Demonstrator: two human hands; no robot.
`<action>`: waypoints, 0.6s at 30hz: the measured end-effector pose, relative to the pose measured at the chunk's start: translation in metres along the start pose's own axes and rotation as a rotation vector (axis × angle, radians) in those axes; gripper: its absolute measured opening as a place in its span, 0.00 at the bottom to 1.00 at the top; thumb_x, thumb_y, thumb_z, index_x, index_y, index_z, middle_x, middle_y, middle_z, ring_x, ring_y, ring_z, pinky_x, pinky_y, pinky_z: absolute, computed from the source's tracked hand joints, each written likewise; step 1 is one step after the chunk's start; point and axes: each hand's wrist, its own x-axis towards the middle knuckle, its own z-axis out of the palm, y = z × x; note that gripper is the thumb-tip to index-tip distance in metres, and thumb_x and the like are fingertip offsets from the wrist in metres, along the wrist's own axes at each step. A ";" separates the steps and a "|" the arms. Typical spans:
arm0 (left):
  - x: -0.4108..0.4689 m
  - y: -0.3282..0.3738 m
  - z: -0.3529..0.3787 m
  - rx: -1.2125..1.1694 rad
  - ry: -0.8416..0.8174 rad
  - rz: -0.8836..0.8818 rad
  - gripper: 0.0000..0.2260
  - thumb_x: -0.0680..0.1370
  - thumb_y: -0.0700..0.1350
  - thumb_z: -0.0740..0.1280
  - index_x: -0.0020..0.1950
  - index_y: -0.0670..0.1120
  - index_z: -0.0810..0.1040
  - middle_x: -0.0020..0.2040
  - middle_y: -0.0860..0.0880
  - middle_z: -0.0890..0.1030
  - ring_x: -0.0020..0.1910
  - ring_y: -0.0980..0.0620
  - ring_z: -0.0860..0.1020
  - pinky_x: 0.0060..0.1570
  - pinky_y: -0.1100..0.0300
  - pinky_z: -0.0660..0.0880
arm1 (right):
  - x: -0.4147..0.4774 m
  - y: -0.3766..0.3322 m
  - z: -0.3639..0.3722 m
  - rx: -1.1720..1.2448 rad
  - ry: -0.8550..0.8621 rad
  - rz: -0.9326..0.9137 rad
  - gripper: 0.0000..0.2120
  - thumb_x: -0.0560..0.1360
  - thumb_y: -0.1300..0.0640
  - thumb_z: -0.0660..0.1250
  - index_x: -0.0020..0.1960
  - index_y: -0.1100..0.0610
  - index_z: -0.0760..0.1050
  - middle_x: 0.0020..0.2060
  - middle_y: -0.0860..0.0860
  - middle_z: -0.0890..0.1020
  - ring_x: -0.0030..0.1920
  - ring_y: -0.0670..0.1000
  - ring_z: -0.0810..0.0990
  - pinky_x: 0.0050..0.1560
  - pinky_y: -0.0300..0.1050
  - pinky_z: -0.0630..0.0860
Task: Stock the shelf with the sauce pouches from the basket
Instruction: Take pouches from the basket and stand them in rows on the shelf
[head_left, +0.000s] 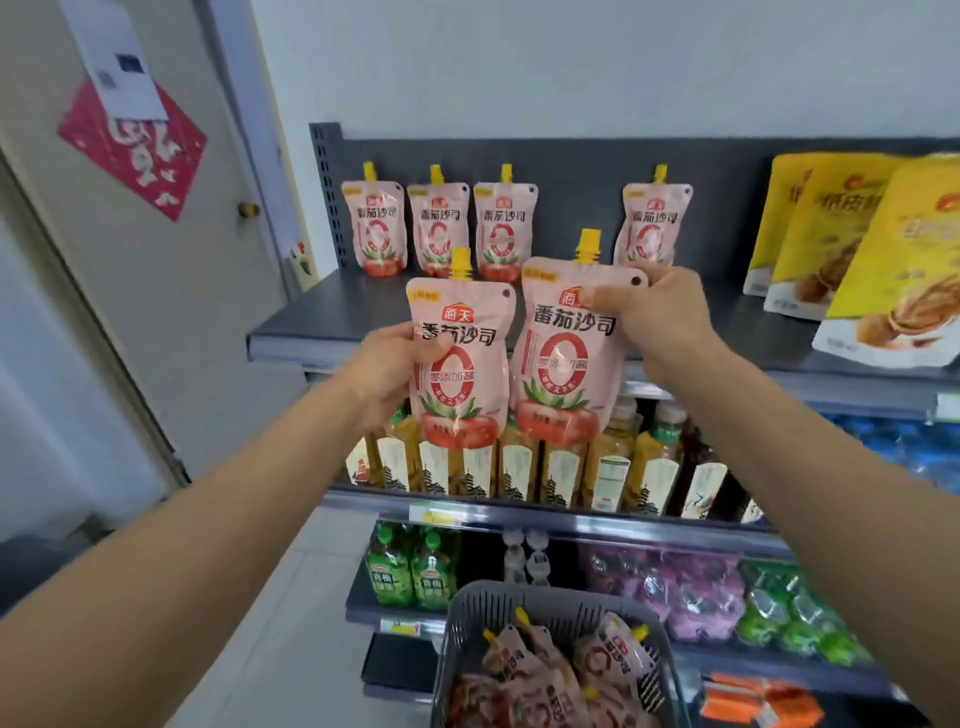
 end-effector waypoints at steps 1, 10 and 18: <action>0.003 0.010 -0.006 -0.001 0.010 0.027 0.06 0.77 0.36 0.64 0.50 0.43 0.79 0.39 0.49 0.86 0.37 0.53 0.84 0.30 0.62 0.79 | 0.007 -0.009 0.007 0.017 0.001 -0.009 0.09 0.66 0.66 0.74 0.43 0.57 0.78 0.28 0.46 0.85 0.33 0.49 0.85 0.31 0.42 0.81; 0.069 0.070 -0.083 0.051 0.129 0.177 0.05 0.77 0.37 0.63 0.46 0.44 0.78 0.35 0.52 0.85 0.34 0.54 0.84 0.31 0.62 0.79 | 0.079 -0.039 0.090 -0.009 0.042 -0.149 0.09 0.69 0.64 0.73 0.40 0.53 0.76 0.36 0.49 0.85 0.32 0.47 0.85 0.30 0.41 0.81; 0.152 0.082 -0.150 0.031 0.168 0.182 0.06 0.76 0.35 0.64 0.47 0.44 0.79 0.42 0.49 0.84 0.34 0.53 0.84 0.28 0.63 0.78 | 0.154 -0.021 0.168 -0.071 0.021 -0.141 0.07 0.69 0.64 0.72 0.44 0.56 0.76 0.38 0.52 0.84 0.32 0.49 0.85 0.28 0.41 0.80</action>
